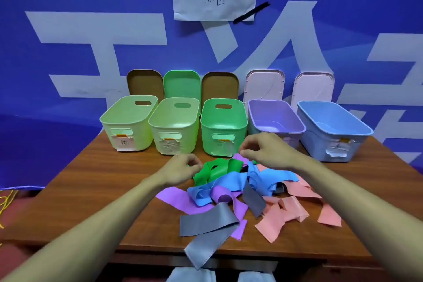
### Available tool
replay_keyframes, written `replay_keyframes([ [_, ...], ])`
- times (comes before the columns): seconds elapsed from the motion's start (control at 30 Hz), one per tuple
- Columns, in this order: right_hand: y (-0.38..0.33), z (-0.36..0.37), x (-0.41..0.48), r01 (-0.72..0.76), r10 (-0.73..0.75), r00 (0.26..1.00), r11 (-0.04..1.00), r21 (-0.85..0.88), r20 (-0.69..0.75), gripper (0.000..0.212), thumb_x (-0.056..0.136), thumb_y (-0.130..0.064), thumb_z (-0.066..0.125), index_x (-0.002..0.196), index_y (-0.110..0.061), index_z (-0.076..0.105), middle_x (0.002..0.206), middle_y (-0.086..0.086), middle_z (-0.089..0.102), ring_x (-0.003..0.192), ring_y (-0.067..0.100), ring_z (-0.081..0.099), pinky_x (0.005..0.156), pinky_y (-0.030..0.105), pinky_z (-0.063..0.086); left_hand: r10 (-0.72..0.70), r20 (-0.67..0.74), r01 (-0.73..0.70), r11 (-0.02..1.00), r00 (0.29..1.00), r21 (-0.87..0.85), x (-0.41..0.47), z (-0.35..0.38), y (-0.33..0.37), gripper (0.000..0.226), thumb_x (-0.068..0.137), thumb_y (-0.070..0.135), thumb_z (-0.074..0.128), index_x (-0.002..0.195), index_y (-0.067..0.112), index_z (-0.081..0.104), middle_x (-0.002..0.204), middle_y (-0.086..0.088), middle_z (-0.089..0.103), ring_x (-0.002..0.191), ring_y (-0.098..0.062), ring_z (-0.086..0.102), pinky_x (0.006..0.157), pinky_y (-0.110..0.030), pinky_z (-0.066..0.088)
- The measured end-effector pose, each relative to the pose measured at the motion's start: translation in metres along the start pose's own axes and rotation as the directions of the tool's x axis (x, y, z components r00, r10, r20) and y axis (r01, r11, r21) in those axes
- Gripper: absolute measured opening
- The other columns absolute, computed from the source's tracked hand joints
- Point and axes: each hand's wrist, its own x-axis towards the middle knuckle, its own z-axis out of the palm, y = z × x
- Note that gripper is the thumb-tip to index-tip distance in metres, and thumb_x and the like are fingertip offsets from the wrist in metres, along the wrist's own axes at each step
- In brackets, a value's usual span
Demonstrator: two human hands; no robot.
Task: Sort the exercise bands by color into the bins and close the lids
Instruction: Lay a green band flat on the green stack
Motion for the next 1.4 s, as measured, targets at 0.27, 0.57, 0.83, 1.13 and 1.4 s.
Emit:
replay_keyframes([
  [0.27, 0.019, 0.007, 0.024, -0.002, 0.001, 1.000, 0.999, 0.042, 0.026, 0.012, 0.088, -0.020, 0.062, 0.091, -0.014, 0.071, 0.074, -0.009, 0.065, 0.066, 0.001, 0.056, 0.061, 0.011, 0.042, -0.184, -0.097, 0.195, 0.973, 0.978, 0.122, 0.036, 0.032, -0.001, 0.029, 0.081, 0.045, 0.066, 0.080, 0.016, 0.060, 0.083, -0.004, 0.068, 0.077, -0.019, 0.059, 0.071, -0.035, 0.048],
  [0.57, 0.041, 0.029, 0.036, -0.039, 0.037, 0.998, 0.998, 0.053, 0.054, 0.011, 0.088, -0.023, 0.063, 0.090, -0.017, 0.072, 0.078, -0.009, 0.067, 0.073, 0.005, 0.063, 0.071, 0.018, 0.046, -0.257, -0.049, 0.262, 0.948, 0.965, 0.178, 0.054, 0.036, -0.013, 0.026, 0.069, 0.032, 0.082, 0.073, 0.022, 0.059, 0.076, 0.001, 0.064, 0.069, -0.017, 0.059, 0.061, -0.028, 0.047],
  [0.83, 0.037, 0.045, 0.034, -0.047, 0.042, 0.996, 0.997, 0.055, 0.079, 0.012, 0.087, -0.019, 0.062, 0.078, -0.026, 0.065, 0.066, -0.016, 0.062, 0.063, -0.002, 0.058, 0.064, 0.012, 0.043, -0.045, -0.128, 0.063, 0.989, 0.991, 0.137, 0.043, -0.005, -0.021, 0.021, 0.084, 0.007, 0.062, 0.105, 0.012, 0.059, 0.074, 0.002, 0.059, 0.074, -0.018, 0.059, 0.066, -0.026, 0.043],
  [1.13, -0.015, 0.046, 0.050, 0.065, -0.065, 0.998, 0.998, 0.019, 0.009, 0.022, 0.088, -0.022, 0.063, 0.108, -0.015, 0.067, 0.107, 0.000, 0.070, 0.097, 0.013, 0.063, 0.086, 0.022, 0.045, 0.174, 0.015, -0.171, 0.944, 0.985, 0.282, 0.025, -0.073, 0.020, 0.032, 0.094, 0.005, 0.051, 0.124, 0.005, 0.041, 0.092, -0.007, 0.053, 0.074, -0.018, 0.047, 0.066, -0.029, 0.038],
  [1.4, -0.067, 0.020, 0.078, 0.186, -0.167, 0.978, 0.969, 0.160, -0.127, 0.042, 0.088, -0.020, 0.063, 0.128, -0.011, 0.055, 0.130, 0.002, 0.060, 0.118, 0.013, 0.057, 0.105, 0.025, 0.040, 0.323, 0.019, -0.306, 0.873, 0.946, 0.380, 0.012, -0.127, 0.078, 0.044, 0.086, -0.009, 0.048, 0.124, 0.013, 0.044, 0.103, -0.002, 0.052, 0.072, -0.007, 0.048, 0.066, -0.025, 0.043],
])
